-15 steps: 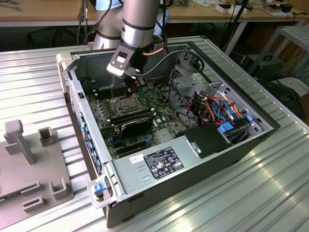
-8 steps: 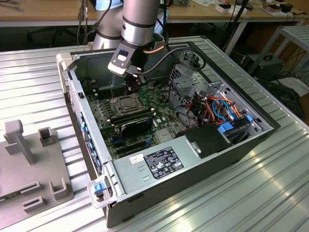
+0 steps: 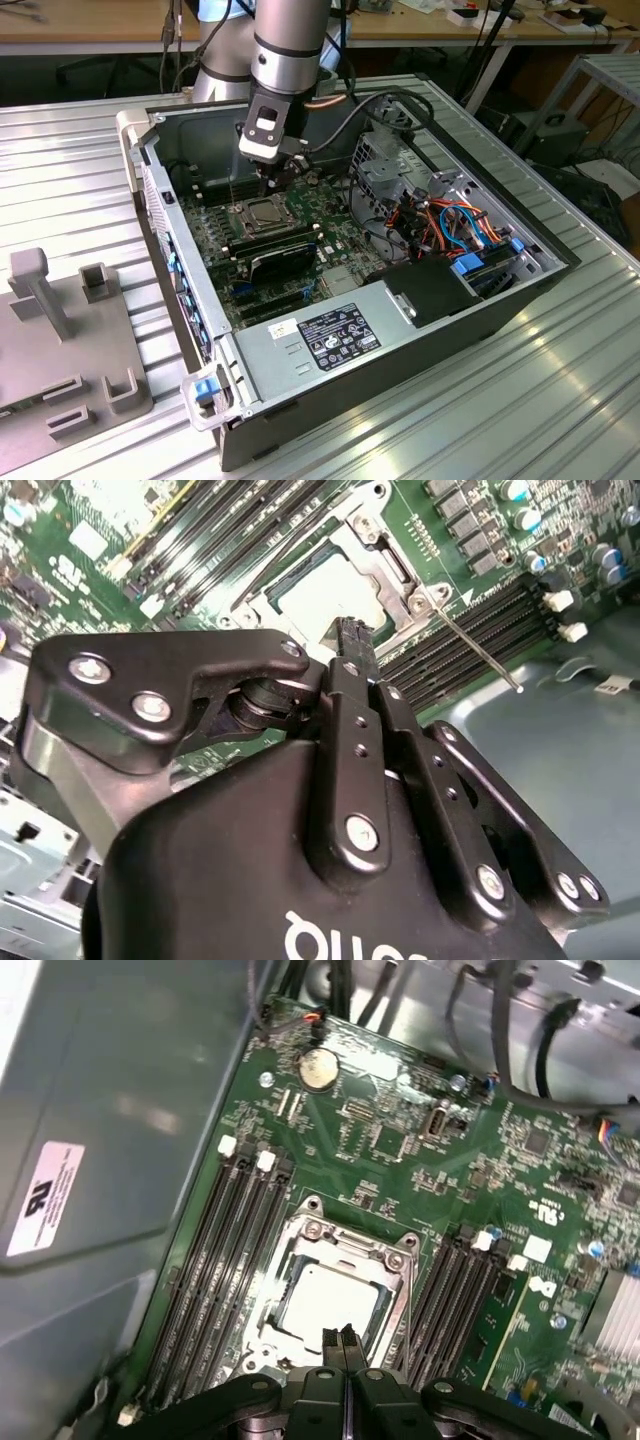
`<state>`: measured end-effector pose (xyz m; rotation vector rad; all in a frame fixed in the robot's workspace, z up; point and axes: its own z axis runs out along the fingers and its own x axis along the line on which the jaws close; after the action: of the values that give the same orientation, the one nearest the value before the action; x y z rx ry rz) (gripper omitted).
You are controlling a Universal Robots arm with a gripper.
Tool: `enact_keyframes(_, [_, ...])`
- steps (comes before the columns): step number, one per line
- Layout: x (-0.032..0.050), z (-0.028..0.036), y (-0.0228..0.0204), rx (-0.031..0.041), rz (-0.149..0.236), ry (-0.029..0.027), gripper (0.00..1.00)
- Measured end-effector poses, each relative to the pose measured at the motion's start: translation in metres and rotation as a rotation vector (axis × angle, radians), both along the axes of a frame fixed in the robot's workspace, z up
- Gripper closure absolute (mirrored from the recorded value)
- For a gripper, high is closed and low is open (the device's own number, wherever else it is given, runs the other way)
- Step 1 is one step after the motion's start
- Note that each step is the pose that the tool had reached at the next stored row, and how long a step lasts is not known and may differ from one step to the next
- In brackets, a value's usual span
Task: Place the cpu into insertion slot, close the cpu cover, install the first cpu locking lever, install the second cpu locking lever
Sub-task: 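Install the first cpu locking lever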
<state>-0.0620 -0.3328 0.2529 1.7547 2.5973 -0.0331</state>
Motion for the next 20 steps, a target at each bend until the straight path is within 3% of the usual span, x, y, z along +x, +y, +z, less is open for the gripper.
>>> enact_keyframes(16, [0.0003,0.0000,0.0000,0.0000,0.015,0.0000,0.89])
enact_keyframes(20, [0.0004,0.0000,0.0000,0.0003,0.092,-0.0001,0.89])
